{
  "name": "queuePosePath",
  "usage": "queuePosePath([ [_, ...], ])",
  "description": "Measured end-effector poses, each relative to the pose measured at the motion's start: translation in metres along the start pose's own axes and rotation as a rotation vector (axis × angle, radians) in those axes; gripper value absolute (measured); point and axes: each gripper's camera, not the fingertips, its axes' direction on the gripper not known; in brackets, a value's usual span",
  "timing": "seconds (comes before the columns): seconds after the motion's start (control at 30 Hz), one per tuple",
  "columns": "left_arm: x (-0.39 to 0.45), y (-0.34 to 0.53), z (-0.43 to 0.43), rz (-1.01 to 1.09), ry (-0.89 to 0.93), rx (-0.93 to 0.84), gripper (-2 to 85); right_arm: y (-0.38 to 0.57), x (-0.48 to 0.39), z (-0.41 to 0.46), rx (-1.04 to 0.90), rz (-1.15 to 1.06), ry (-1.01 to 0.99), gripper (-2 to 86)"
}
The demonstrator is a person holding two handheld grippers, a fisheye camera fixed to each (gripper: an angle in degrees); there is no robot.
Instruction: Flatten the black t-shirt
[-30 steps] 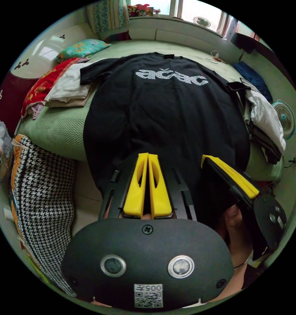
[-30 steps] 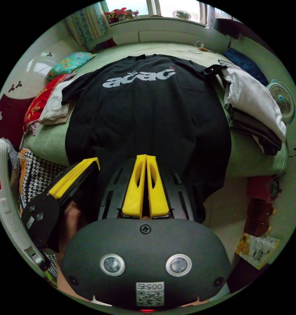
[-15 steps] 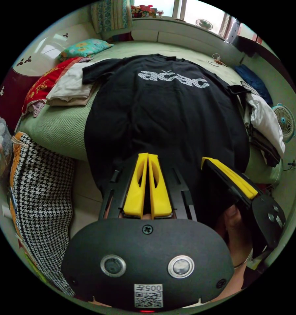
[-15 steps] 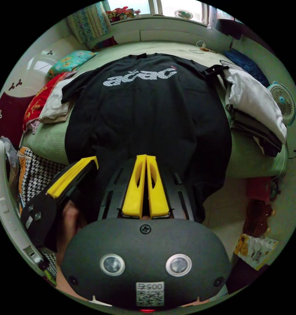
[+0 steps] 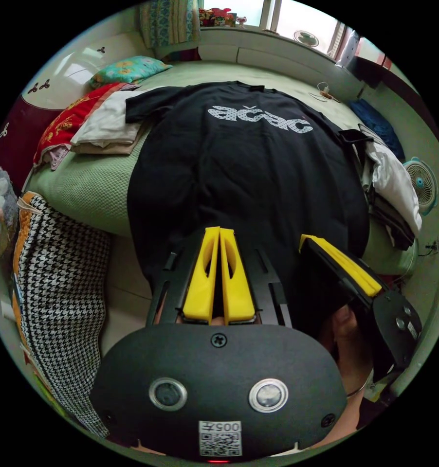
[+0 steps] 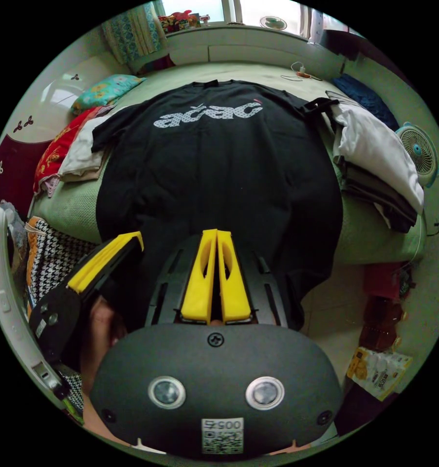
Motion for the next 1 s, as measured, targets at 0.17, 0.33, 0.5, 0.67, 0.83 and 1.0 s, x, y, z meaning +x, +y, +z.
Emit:
queuePosePath([
  [0.17, -0.011, -0.005, -0.004, -0.003, 0.004, -0.001, -0.7, -0.005, 0.002, 0.004, 0.001, 0.003, -0.005, -1.2],
  [0.33, -0.024, -0.012, -0.009, 0.0, -0.003, -0.002, -0.7, -0.011, 0.003, 0.007, 0.001, 0.002, -0.005, -1.3],
  [0.5, -0.039, -0.019, -0.015, -0.001, -0.001, -0.001, -0.7, -0.018, 0.002, 0.012, 0.0, 0.001, -0.005, -1.2],
  [0.67, -0.055, -0.026, -0.02, 0.002, -0.004, -0.002, -0.7, -0.026, 0.0, 0.016, 0.001, 0.003, -0.007, -1.2],
  [0.83, -0.077, -0.036, -0.029, 0.003, -0.002, -0.002, -0.7, -0.035, -0.005, 0.021, 0.002, 0.002, -0.006, -1.2],
  [1.0, -0.106, -0.044, -0.051, 0.001, -0.012, 0.046, -0.6, -0.045, -0.011, 0.026, -0.001, -0.001, -0.01, -1.2],
])
